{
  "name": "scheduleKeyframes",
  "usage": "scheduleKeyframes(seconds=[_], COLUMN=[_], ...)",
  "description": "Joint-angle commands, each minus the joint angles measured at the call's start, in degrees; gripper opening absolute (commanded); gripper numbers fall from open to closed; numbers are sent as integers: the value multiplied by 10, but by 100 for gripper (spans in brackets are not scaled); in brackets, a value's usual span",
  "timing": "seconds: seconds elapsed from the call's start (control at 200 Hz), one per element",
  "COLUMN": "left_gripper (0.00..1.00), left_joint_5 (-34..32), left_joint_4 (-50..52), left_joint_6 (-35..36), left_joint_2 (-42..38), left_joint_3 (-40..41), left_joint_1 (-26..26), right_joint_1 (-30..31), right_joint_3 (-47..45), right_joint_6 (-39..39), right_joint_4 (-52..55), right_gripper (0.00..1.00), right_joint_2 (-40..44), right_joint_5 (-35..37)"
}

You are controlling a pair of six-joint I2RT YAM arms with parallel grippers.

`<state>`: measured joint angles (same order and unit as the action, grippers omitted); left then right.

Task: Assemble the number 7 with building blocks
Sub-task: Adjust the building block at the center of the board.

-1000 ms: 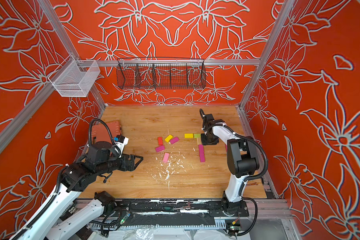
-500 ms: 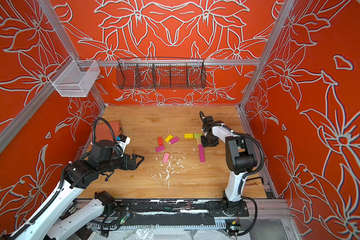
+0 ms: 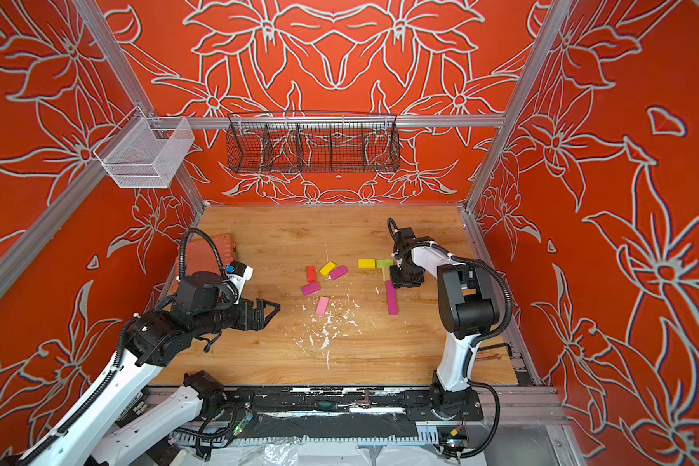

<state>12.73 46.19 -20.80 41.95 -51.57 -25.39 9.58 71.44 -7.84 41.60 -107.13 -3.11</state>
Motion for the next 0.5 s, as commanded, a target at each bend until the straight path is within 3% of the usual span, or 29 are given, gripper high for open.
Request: scheduleKeyframes(seconds=[0.0, 0.495], left_gripper=[97, 97], left_joint_5=[-3, -3], left_joint_4=[-6, -6], left_joint_6=[2, 2], left_joint_2=[-6, -6], left_joint_3=[7, 7], left_joint_1=[4, 4], right_joint_1=[-2, -2], right_joint_3=[-7, -9], right_joint_6=[8, 8], right_joint_4=[1, 1], right_gripper=[46, 47], right_joint_2=[-7, -8], right_joint_5=[-7, -12])
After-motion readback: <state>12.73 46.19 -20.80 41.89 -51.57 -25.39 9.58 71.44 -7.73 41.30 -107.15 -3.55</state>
